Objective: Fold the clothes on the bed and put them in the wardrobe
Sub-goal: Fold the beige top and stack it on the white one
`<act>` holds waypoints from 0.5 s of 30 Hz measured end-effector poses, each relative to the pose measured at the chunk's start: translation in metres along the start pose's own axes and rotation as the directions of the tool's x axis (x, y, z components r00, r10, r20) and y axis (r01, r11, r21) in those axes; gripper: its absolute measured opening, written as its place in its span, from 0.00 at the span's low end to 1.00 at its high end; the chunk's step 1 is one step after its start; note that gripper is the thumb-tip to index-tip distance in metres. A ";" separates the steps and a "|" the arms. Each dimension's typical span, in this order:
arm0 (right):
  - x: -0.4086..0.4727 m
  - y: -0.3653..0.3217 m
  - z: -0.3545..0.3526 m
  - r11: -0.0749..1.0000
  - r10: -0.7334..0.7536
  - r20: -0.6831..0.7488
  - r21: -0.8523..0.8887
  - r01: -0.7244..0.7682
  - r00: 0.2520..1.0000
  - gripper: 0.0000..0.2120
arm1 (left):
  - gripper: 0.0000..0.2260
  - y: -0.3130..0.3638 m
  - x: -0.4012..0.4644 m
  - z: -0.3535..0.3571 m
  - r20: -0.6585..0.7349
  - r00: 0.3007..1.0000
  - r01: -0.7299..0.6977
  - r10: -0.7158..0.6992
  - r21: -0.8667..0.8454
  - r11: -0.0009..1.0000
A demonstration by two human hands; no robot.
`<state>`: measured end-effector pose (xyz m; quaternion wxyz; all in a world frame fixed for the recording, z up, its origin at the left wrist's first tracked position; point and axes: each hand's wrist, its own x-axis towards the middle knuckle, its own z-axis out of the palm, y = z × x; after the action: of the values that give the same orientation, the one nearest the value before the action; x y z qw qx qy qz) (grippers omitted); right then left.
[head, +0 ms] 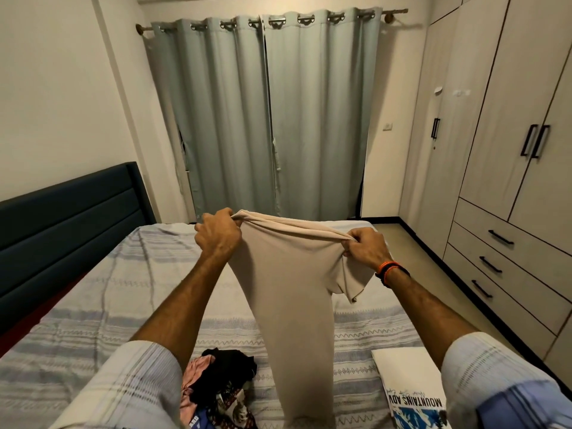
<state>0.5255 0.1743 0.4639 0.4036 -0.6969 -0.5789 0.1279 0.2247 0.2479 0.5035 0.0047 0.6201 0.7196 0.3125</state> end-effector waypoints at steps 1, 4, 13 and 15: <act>0.000 0.000 -0.002 1.000 0.001 0.015 -0.018 -0.001 1.000 0.06 | 0.13 0.002 -0.003 -0.003 -0.020 0.999 -0.038 0.038 0.033 0.999; -0.001 0.002 -0.008 0.999 0.031 0.030 -0.035 -0.030 0.999 0.06 | 0.13 0.002 -0.012 -0.005 -0.060 0.982 -0.171 0.181 0.135 0.976; -0.003 0.017 -0.013 0.997 0.079 0.055 -0.004 -0.079 0.995 0.04 | 0.06 0.018 -0.030 -0.005 0.208 0.969 0.241 -0.133 -0.679 0.693; -0.003 0.018 -0.015 0.996 0.087 0.055 0.011 -0.088 0.995 0.05 | 0.04 0.019 -0.032 -0.002 0.218 0.968 0.249 -0.125 -0.769 0.589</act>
<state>0.5470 0.1655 0.4597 0.3861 -0.7151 -0.5579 0.1683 0.2479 0.2190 0.5016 0.3612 0.4951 0.5664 0.5510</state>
